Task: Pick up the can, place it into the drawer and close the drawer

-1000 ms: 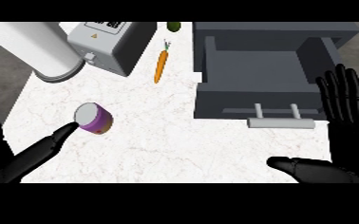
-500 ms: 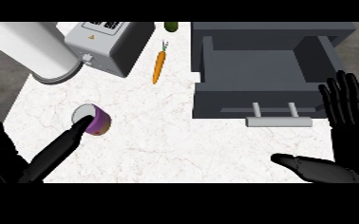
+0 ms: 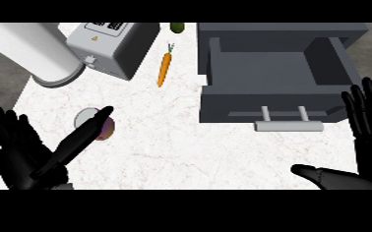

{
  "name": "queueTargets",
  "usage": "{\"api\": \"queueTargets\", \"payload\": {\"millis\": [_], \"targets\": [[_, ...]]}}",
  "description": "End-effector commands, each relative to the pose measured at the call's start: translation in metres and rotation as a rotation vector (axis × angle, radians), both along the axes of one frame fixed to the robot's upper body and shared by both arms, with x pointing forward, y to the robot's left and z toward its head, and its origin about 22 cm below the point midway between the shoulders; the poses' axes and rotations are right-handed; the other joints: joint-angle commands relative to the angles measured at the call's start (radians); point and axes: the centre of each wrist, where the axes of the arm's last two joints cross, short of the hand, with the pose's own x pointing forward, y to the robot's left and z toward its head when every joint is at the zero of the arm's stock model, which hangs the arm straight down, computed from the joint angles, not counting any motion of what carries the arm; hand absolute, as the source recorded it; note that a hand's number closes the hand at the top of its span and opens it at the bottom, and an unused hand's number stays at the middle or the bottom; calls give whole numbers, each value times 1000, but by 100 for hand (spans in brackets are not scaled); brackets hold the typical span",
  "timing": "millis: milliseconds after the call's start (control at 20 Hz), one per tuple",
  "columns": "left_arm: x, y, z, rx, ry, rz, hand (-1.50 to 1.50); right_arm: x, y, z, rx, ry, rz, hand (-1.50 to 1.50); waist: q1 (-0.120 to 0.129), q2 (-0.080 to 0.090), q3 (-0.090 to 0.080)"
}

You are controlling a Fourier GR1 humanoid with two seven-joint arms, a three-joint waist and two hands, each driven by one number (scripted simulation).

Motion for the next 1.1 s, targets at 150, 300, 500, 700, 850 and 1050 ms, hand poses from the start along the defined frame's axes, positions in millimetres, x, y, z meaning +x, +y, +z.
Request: {"api": "queueTargets", "payload": {"millis": [150,300,500,700,850,1050], "targets": [[16,-9,-39,-51,54,33,-150,6,-4,2,3,-15,-7,-150,1,1,-1],[36,-12,-45,-76,76,36,-150,2,-17,15,-9,-6,4,-150,-2,1,-1],[4,-18,-80,-48,96,75,-150,-11,-17,8,-16,-18,1,-150,0,-1,-1],[8,-12,-105,-56,121,95,-150,-2,-29,8,-7,-14,-9,-150,2,0,-2],[21,-1,-111,-69,127,123,-150,-22,-17,-13,-24,-12,-8,-150,-1,0,-1],[24,10,-133,-78,133,138,-150,-32,-21,18,-10,-13,-11,-150,-3,0,-2]]}}
